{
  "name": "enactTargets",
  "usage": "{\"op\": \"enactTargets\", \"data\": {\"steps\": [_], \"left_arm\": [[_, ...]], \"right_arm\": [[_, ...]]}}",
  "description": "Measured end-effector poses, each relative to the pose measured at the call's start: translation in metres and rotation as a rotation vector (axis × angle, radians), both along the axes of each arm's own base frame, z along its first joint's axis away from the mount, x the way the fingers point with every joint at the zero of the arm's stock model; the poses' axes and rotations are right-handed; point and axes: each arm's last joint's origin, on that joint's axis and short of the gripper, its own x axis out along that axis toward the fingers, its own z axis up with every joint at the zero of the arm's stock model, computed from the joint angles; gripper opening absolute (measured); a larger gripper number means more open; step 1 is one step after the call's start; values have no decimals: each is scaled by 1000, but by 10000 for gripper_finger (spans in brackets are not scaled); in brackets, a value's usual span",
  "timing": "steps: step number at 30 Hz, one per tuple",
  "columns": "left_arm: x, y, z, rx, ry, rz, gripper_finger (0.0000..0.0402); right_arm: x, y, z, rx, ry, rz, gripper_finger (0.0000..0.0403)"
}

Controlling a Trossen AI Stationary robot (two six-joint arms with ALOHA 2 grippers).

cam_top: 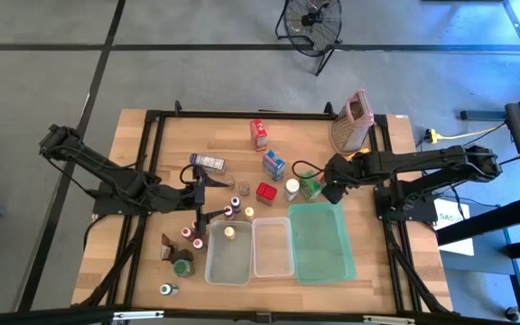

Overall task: Pick & Place Kitchen Items
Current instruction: Put the orange cereal box into the blue bin

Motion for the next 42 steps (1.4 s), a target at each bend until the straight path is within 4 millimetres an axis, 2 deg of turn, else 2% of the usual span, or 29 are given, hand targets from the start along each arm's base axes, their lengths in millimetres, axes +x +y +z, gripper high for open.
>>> {"op": "enactTargets", "data": {"steps": [6,12,16,21,27,30,33,38,42], "left_arm": [[0,0,0,0,0,0,322],[0,0,0,2,5,0,322],[0,0,-1,3,7,1,322],[0,0,-1,3,7,1,322],[0,0,-1,3,7,1,322],[0,0,-1,3,7,0,322],[0,0,-1,3,7,1,322],[0,0,0,2,5,1,322],[0,0,0,-6,-1,-4,322]], "right_arm": [[-1,0,0,-14,12,4,123],[-4,0,19,-26,65,-6,104],[-7,3,48,-11,66,-11,104],[-19,18,95,50,62,12,104],[-31,47,137,74,-50,220,104],[-33,64,139,68,-56,397,104],[-32,80,131,56,-62,547,104],[-14,101,111,-12,-135,783,104],[1,107,96,-63,-159,909,104]]}}
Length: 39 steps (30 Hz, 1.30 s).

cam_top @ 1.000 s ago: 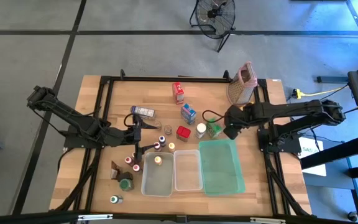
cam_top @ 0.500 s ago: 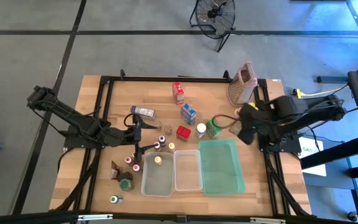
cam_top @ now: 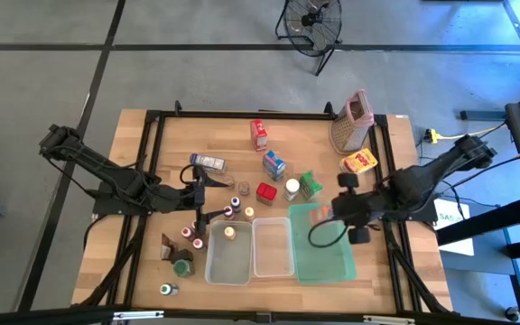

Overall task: Pick & Place Kitchen Items
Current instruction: Put the orange cereal box into the blue bin

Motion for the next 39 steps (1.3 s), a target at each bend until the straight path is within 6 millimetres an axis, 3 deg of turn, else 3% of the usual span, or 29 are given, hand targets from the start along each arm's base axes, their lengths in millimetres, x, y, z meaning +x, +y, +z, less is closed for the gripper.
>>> {"op": "enactTargets", "data": {"steps": [15,20,32,39], "left_arm": [[0,-1,0,-50,-4,-12,322],[0,-2,0,-65,4,-56,322],[0,-3,0,-72,5,-59,322],[0,-3,-1,-73,5,-59,322]], "right_arm": [[57,-16,-57,-39,151,37,104],[74,-16,-68,-14,136,128,104],[88,-27,-87,-25,197,89,106],[91,-27,-88,-15,193,92,159]]}}
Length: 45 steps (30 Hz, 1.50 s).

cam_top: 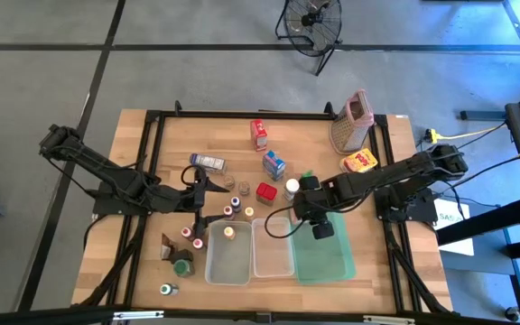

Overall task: Pick & Place Kitchen Items
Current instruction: Put the orange cereal box into the blue bin, then put the green cereal box into the blue bin

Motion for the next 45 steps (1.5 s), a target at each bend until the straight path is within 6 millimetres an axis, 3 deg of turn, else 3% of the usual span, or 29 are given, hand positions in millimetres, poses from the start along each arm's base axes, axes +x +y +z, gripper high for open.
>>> {"op": "enactTargets", "data": {"steps": [10,19,28,33,45], "left_arm": [[0,0,0,-3,2,-9,322],[0,0,0,-2,2,-10,322],[0,0,0,-2,2,-9,322],[0,0,-1,-3,9,-8,322],[0,-4,-2,-62,32,-139,322]], "right_arm": [[-3,-5,8,-101,-53,-67,248],[-15,1,45,-42,-77,-64,261],[-31,-23,84,-43,-106,-550,261],[-28,-43,77,25,-80,-727,262],[-19,-75,54,116,-96,-872,262]]}}
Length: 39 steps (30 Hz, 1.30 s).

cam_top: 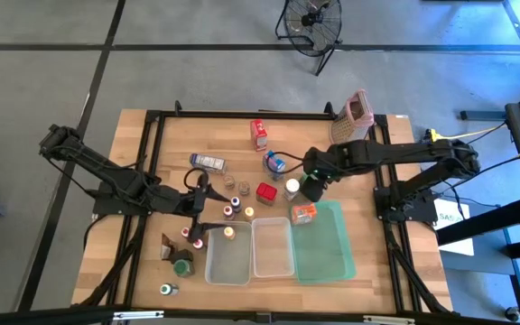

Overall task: Pick & Place Kitchen Items
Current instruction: Put the green cereal box into the blue bin

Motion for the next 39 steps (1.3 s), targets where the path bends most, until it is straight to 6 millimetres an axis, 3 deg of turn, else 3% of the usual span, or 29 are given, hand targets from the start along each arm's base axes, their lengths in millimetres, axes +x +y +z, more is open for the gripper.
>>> {"op": "enactTargets", "data": {"steps": [22,39], "left_arm": [[-5,-3,-8,1,82,-15,322],[-8,-10,-7,3,81,-50,322]], "right_arm": [[-2,-5,-42,40,-14,-83,262],[-4,-6,-53,43,-16,-84,261]]}}
